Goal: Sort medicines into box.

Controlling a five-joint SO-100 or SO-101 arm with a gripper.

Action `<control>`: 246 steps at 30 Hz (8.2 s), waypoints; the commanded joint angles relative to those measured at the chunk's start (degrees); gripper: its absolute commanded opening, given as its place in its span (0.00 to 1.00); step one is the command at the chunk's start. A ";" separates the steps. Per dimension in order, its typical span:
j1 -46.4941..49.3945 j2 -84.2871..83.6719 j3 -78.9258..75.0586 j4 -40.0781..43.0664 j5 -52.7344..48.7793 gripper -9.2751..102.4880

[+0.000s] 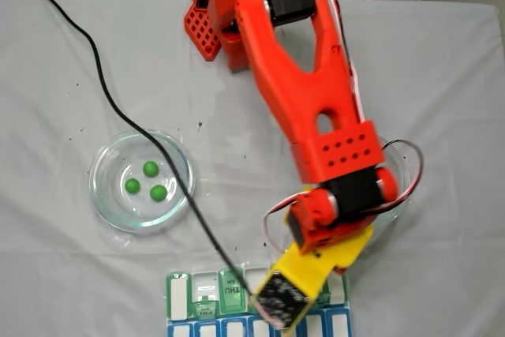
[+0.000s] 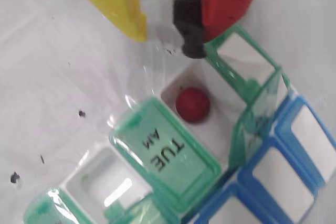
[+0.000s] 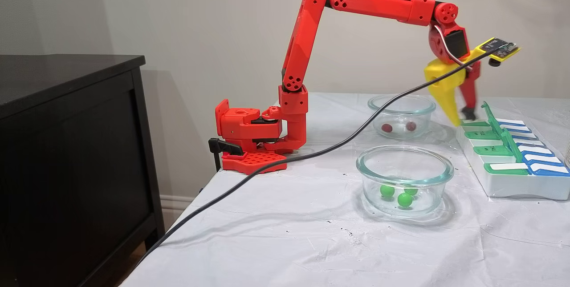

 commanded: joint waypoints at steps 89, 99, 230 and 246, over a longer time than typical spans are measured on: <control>-16.52 7.03 21.18 -6.50 2.55 0.31; -17.58 6.06 20.04 -3.25 2.99 0.30; -12.92 30.67 25.93 -6.42 -11.95 0.20; -16.26 27.77 33.05 -13.54 -13.54 0.23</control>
